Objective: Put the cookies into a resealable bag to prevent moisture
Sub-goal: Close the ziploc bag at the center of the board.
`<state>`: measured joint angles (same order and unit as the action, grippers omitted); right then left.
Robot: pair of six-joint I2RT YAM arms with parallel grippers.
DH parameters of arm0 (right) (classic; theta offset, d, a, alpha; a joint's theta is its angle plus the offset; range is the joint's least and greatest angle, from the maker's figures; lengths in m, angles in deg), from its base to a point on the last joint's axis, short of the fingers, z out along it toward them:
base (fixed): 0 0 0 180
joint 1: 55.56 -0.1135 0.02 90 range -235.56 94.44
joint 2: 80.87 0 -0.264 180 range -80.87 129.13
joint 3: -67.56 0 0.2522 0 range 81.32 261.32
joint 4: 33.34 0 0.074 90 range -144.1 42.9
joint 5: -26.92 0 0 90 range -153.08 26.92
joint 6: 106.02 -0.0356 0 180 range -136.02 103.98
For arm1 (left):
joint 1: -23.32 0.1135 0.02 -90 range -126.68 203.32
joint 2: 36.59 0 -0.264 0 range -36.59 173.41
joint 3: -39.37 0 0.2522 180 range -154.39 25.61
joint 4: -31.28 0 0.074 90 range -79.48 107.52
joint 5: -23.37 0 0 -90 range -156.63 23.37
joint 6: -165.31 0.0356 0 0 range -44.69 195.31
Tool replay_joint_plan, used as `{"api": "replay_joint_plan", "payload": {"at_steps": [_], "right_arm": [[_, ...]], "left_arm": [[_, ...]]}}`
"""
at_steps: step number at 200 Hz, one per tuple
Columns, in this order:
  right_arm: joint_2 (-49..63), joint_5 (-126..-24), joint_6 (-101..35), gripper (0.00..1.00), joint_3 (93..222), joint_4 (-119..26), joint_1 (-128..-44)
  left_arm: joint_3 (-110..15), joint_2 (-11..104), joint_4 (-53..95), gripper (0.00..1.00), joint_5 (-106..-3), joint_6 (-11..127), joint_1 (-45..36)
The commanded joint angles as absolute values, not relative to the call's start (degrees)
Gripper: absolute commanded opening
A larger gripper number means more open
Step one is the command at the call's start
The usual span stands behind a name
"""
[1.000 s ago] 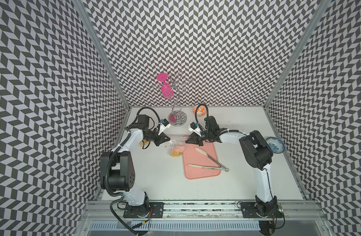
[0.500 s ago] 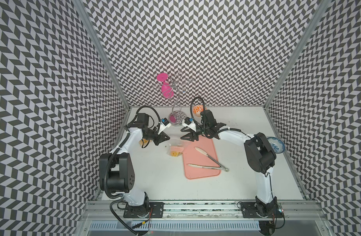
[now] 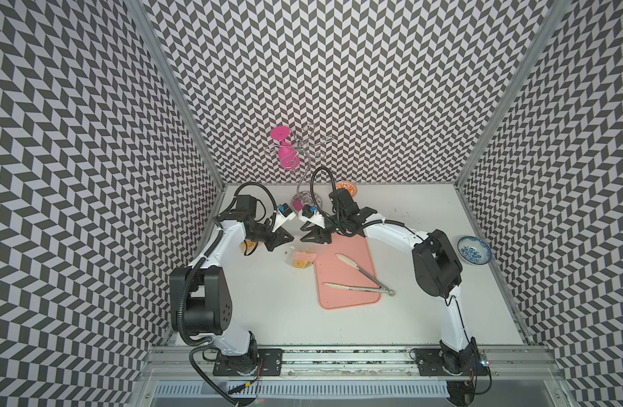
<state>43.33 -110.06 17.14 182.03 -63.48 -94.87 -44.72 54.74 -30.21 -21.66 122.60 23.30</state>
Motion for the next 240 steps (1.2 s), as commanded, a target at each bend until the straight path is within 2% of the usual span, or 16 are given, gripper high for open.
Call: {"api": "replay_joint_plan", "payload": {"at_steps": [1, 16, 23, 33, 101, 140, 179, 191, 205, 215, 240], "right_arm": [[45.0, -108.5, 18.5, 0.37, 183.9, -65.0, -95.6], [45.7, -108.8, 18.1, 0.28, 184.9, -65.2, -96.0], [46.1, -109.2, 17.5, 0.21, 185.3, -64.8, -96.1], [46.1, -110.0, 16.0, 0.18, 185.2, -63.4, -96.2], [46.1, -113.4, 10.1, 0.20, 183.1, -56.4, -96.3], [46.7, -113.9, 10.8, 0.00, 183.7, -57.6, -96.1], [45.1, -112.1, 14.3, 0.00, 181.7, -60.1, -94.9], [44.6, -110.8, 15.3, 0.10, 181.0, -60.5, -94.5], [44.4, -109.2, 16.4, 0.14, 180.6, -61.2, -94.1], [44.4, -109.0, 16.9, 0.13, 180.8, -61.8, -94.0], [44.4, -109.2, 16.3, 0.00, 181.6, -62.6, -93.6]], "left_arm": [[-44.6, 52.3, -30.3, 0.00, -18.5, 123.7, 23.1], [-44.5, 52.2, -30.2, 0.00, -18.5, 123.7, 23.1], [-44.4, 52.1, -30.1, 0.00, -18.5, 123.8, 23.1], [-44.1, 51.9, -29.9, 0.00, -18.4, 123.9, 23.2], [-43.7, 51.7, -29.6, 0.00, -17.9, 124.2, 23.1], [-43.3, 51.4, -29.2, 0.00, -18.2, 124.2, 23.1], [-43.5, 51.3, -28.7, 0.00, -18.8, 123.9, 23.3], [-43.6, 51.5, -28.8, 0.00, -18.6, 123.9, 23.4], [-43.6, 51.6, -28.9, 0.00, -18.2, 123.9, 23.3], [-43.5, 51.6, -28.8, 0.00, -17.9, 123.8, 23.3], [-43.3, 51.6, -28.7, 0.00, -18.0, 123.7, 23.4]]}}
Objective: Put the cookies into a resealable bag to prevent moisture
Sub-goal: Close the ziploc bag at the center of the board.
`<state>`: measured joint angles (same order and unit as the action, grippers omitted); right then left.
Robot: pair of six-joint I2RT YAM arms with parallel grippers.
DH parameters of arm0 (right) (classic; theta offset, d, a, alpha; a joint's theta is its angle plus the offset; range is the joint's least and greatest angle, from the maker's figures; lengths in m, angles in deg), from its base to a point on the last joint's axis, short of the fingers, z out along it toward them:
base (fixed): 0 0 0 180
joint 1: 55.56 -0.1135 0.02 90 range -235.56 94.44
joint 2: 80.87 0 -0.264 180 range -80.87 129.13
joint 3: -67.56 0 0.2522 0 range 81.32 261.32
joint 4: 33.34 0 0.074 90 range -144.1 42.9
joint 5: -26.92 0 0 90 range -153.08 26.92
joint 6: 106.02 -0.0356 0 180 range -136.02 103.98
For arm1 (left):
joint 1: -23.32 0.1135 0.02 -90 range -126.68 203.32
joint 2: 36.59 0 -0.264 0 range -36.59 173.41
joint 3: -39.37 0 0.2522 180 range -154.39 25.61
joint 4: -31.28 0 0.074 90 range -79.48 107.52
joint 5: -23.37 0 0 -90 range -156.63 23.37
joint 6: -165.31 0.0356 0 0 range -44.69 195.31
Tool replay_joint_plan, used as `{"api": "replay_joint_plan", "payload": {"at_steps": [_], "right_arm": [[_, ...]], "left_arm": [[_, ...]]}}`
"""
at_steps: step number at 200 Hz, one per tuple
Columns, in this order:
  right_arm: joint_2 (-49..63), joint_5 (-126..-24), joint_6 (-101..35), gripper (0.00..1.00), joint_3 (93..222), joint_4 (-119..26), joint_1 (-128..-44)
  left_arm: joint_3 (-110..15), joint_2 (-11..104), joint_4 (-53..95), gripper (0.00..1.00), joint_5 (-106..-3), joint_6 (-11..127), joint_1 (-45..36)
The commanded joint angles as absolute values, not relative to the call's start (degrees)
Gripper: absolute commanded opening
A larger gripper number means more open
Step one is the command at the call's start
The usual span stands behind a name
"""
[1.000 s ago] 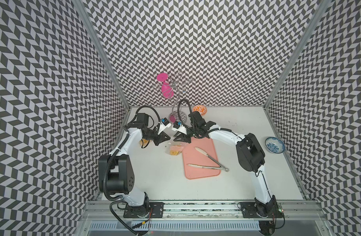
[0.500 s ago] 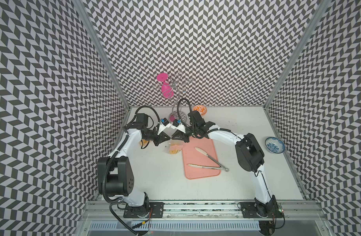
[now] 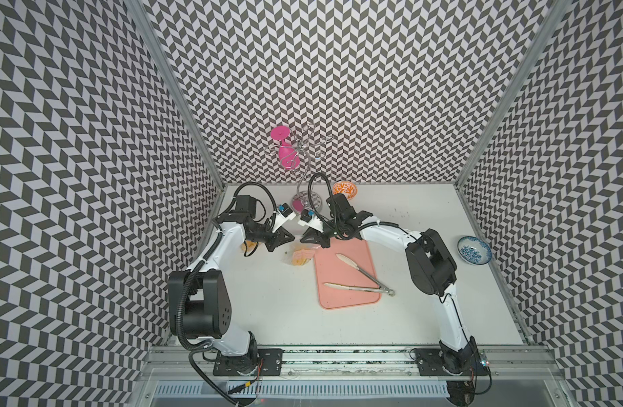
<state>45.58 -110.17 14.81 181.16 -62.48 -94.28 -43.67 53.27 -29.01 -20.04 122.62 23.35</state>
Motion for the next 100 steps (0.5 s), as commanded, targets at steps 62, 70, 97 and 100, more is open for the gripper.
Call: {"api": "replay_joint_plan", "payload": {"at_steps": [62, 70, 97, 100], "right_arm": [[42.7, -111.3, 14.7, 0.10, 178.4, -60.5, -92.0], [42.5, -111.3, 14.4, 0.10, 177.9, -60.2, -91.7], [42.2, -111.2, 13.9, 0.00, 177.7, -60.4, -91.1], [42.2, -111.2, 13.9, 0.00, 177.8, -60.4, -91.0]], "left_arm": [[-43.1, 51.5, -28.3, 0.00, -19.4, 123.1, 23.4], [-43.0, 51.6, -28.3, 0.00, -19.5, 123.1, 23.4], [-42.9, 51.7, -28.2, 0.00, -19.6, 123.0, 23.4], [-42.9, 51.7, -28.2, 0.00, -19.7, 123.1, 23.4]]}}
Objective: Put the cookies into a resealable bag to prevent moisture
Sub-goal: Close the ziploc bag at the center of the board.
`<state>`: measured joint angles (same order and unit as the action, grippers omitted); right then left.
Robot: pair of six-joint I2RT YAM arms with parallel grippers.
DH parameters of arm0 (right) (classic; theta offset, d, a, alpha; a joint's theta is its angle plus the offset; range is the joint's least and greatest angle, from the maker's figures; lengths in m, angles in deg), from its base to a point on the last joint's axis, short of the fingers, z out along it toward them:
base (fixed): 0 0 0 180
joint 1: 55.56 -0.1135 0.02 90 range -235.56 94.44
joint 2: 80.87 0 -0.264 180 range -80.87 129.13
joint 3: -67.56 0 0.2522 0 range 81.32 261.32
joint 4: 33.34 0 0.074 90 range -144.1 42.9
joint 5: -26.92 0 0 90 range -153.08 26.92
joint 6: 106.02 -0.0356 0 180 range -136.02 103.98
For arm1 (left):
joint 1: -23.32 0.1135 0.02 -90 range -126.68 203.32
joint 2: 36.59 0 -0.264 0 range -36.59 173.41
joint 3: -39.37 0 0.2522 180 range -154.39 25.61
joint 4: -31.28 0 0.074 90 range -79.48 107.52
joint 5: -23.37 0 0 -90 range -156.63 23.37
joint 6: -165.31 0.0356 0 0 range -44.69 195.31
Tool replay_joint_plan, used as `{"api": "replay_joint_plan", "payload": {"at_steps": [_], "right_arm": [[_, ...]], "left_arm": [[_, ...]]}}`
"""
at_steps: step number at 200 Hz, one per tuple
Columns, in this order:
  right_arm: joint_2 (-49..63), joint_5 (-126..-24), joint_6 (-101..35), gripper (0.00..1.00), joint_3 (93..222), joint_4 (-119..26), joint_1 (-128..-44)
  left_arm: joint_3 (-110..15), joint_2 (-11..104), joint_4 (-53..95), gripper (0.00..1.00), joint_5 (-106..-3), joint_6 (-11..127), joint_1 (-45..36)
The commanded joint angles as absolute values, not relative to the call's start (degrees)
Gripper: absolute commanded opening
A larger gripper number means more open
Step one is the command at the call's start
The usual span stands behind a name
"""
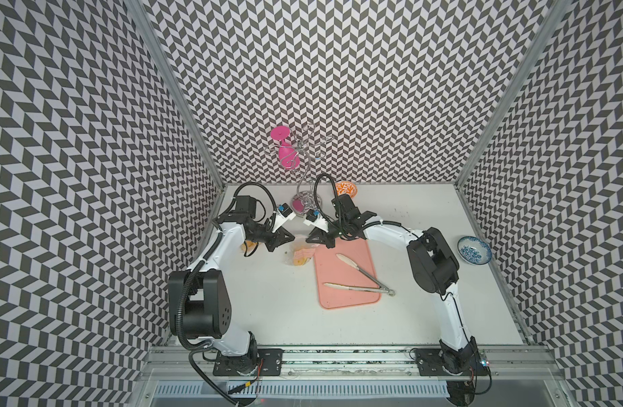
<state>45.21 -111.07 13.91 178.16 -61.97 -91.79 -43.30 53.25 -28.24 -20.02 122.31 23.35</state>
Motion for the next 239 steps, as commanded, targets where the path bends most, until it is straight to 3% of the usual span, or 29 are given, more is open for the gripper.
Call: {"api": "replay_joint_plan", "payload": {"at_steps": [1, 24, 35, 48, 61, 74, 101, 114, 129, 140, 150, 172, 184, 210, 218, 232, 239], "right_arm": [[42.2, -111.2, 13.9, 0.00, 177.8, -60.4, -91.0], [41.9, -111.3, 13.9, 0.00, 177.5, -60.7, -90.5], [41.7, -111.4, 13.6, 0.10, 176.9, -60.3, -90.2], [41.3, -111.9, 13.3, 0.12, 176.1, -59.8, -89.8], [41.0, -111.8, 12.9, 0.09, 175.4, -59.4, -89.6], [40.9, -111.9, 13.1, 0.00, 175.2, -59.9, -89.4], [40.9, -111.2, 13.7, 0.00, 175.1, -61.0, -89.0], [40.7, -110.9, 13.6, 0.11, 174.5, -60.6, -88.7], [40.3, -110.9, 13.6, 0.14, 173.8, -60.5, -88.1], [40.2, -110.9, 13.3, 0.11, 173.5, -60.3, -87.8], [40.2, -111.2, 13.6, 0.00, 173.4, -60.9, -87.6], [40.0, -110.8, 13.8, 0.00, 173.3, -61.2, -87.5], [39.9, -110.2, 13.8, 0.10, 172.9, -60.8, -87.4], [39.5, -110.3, 13.7, 0.15, 172.4, -60.5, -86.6], [39.4, -110.3, 13.7, 0.12, 172.4, -60.7, -86.4], [39.6, -110.7, 14.0, 0.00, 172.6, -61.1, -86.2], [39.7, -111.0, 14.2, 0.00, 172.8, -61.4, -86.2]], "left_arm": [[-42.9, 51.7, -28.2, 0.00, -19.7, 123.1, 23.4], [-43.2, 51.7, -28.1, 0.00, -20.0, 123.0, 23.4], [-43.2, 51.9, -28.2, 0.00, -20.1, 122.9, 23.4], [-43.2, 52.0, -28.2, 0.00, -20.5, 122.8, 23.4], [-43.2, 52.0, -28.1, 0.00, -20.7, 122.6, 23.4], [-43.3, 52.1, -28.1, 0.00, -20.7, 122.6, 23.4], [-43.4, 52.0, -28.0, 0.00, -21.1, 122.5, 23.5], [-43.2, 51.9, -27.9, 0.00, -21.4, 122.3, 23.6], [-43.2, 51.9, -27.8, 0.00, -21.9, 122.2, 23.7], [-43.2, 51.7, -27.6, 0.00, -21.8, 122.2, 23.7], [-43.3, 51.8, -27.7, 0.00, -21.8, 122.0, 23.7], [-43.3, 51.9, -27.5, 0.00, -22.4, 121.8, 23.8], [-43.4, 51.9, -27.3, 0.00, -22.6, 121.7, 24.0], [-43.4, 51.7, -26.9, 0.00, -23.4, 121.0, 24.5], [-43.4, 51.7, -26.7, 0.00, -23.5, 120.8, 24.6], [-43.6, 51.8, -26.8, 0.00, -23.5, 120.8, 24.6], [-43.7, 51.8, -26.8, 0.00, -23.5, 120.8, 24.8]]}}
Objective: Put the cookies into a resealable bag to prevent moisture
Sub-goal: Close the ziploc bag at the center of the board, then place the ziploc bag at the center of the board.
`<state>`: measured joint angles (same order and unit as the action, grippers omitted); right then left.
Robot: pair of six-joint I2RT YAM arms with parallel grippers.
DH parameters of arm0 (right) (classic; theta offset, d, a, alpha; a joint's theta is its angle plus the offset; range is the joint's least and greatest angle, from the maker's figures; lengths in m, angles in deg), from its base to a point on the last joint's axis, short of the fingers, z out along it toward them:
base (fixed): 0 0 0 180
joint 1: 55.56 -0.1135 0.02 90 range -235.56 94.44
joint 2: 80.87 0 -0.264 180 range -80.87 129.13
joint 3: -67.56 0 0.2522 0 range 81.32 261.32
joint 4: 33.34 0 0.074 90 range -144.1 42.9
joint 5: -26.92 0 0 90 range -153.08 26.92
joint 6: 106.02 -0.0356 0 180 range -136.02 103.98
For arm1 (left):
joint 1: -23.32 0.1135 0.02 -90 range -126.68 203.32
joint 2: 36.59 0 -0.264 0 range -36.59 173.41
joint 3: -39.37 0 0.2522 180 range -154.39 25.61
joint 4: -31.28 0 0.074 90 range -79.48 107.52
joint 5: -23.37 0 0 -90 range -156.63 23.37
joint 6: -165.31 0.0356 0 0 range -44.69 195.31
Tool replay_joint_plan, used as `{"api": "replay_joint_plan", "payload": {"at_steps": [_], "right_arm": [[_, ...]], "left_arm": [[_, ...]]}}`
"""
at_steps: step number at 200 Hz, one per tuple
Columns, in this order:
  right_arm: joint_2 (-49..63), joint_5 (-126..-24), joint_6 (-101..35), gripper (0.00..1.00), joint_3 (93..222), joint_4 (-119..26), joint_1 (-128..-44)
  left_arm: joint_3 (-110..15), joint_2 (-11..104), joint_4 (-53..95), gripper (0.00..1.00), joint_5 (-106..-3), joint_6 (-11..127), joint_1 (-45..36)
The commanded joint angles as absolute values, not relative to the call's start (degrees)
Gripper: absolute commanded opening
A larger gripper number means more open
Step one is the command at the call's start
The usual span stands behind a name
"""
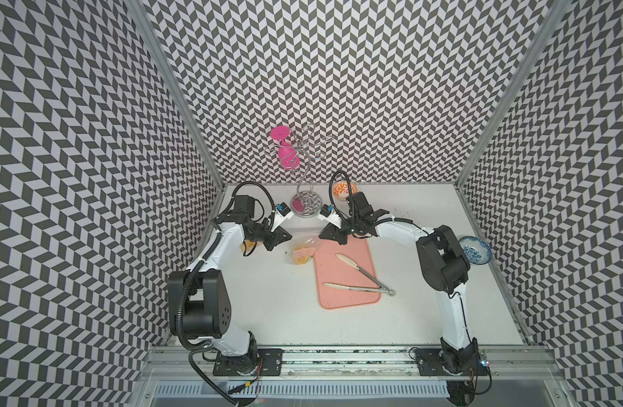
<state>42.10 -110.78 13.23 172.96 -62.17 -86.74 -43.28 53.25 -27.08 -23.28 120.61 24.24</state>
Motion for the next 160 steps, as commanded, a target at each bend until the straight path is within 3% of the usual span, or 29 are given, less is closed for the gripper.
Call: {"api": "replay_joint_plan", "payload": {"at_steps": [1, 26, 36, 44, 54, 67, 78, 101, 130, 160], "right_arm": [[39.6, -111.0, 14.2, 0.00, 172.8, -61.4, -86.2], [39.4, -109.7, 14.0, 0.00, 172.8, -61.1, -86.2], [39.3, -109.4, 14.0, 0.12, 172.5, -61.0, -85.9], [39.3, -109.6, 14.1, 0.14, 172.4, -61.0, -85.8], [39.4, -109.7, 13.7, 0.13, 172.4, -60.9, -85.6], [39.4, -109.8, 13.0, 0.02, 172.5, -60.7, -85.5], [39.1, -109.3, 12.9, 0.01, 172.6, -60.6, -85.5], [37.3, -107.3, 12.5, 0.27, 171.1, -58.8, -85.4], [32.3, -103.2, 10.3, 0.42, 165.5, -53.9, -85.1], [26.7, -98.0, 6.5, 0.49, 159.2, -49.3, -84.6]], "left_arm": [[-43.7, 51.8, -26.8, 0.00, -23.5, 120.8, 24.8], [-43.7, 52.0, -25.7, 0.00, -25.4, 119.2, 25.2], [-43.9, 52.0, -25.3, 0.00, -26.3, 118.5, 25.7], [-43.9, 52.1, -25.1, 0.00, -26.4, 118.3, 25.9], [-44.1, 52.1, -25.0, 0.00, -26.5, 118.3, 26.0], [-43.9, 52.1, -24.1, 0.00, -27.4, 117.5, 26.4], [-43.9, 52.3, -22.6, 0.00, -29.8, 115.0, 27.1], [-44.4, 52.9, -20.1, 0.00, -32.9, 109.9, 30.1], [-43.3, 53.1, -14.7, 0.00, -40.2, 100.2, 36.1], [-41.9, 52.2, -11.1, 0.00, -44.4, 95.0, 39.4]]}}
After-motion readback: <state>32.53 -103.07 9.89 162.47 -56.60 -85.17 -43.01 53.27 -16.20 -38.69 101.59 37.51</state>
